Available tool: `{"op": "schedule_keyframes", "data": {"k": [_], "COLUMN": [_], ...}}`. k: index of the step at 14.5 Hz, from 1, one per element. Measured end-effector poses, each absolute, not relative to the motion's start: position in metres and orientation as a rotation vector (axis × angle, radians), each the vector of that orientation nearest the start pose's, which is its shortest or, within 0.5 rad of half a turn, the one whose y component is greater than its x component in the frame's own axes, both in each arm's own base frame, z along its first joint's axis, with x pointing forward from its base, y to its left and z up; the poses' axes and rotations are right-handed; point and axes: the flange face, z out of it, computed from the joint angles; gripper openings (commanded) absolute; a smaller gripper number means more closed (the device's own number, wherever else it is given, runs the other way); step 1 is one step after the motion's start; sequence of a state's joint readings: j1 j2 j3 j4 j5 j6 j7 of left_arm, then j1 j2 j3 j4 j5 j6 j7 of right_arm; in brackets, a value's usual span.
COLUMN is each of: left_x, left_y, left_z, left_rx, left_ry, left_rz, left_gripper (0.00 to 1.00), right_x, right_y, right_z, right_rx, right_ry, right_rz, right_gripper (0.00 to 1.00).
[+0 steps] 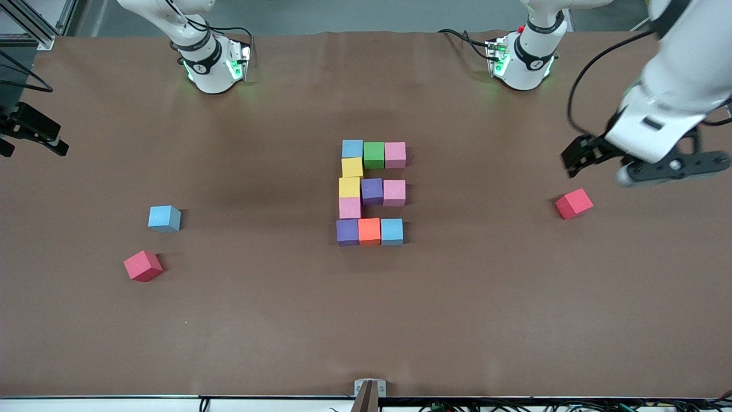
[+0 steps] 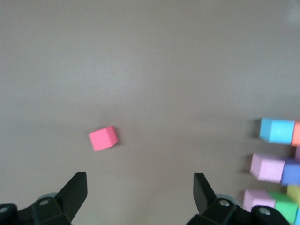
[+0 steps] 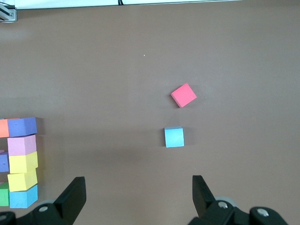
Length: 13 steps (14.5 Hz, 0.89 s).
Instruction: Arrange 11 blocks into digit 3
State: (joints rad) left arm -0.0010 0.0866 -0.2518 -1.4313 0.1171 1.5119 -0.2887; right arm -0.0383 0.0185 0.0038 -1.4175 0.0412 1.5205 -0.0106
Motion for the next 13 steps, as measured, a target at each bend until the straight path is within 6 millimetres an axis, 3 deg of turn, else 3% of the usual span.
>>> {"op": "schedule_keyframes", "data": {"k": [3,6,9,13], "left_x": [0.527,0.507,0.5,0.511], "left_y": [-0.094,-0.064,-0.07,-0.077], "left_z": [0.645,0.641,0.637,0.636], "left_rx": [-3.059,-3.088,-3.092,-3.102], "left_ry": [-0.022,-0.047,-0.023,-0.003], "left_rz": [0.083,0.129,0.088,0.006], "left_gripper": [1.0,1.0,1.0,1.0], "right_x": [0.554,0.554,0.551,0.547], "right_y": [-0.015,-0.018,-0.019,-0.019], "right_z": [0.677,0.673,0.674,0.676], "right_rx": [-3.1,-3.1,-3.1,-3.102], "right_ry": [0.036,0.044,0.047,0.049], "right_rz": [-0.115,-0.096,-0.098,-0.104], "right_gripper": [1.0,1.0,1.0,1.0]}}
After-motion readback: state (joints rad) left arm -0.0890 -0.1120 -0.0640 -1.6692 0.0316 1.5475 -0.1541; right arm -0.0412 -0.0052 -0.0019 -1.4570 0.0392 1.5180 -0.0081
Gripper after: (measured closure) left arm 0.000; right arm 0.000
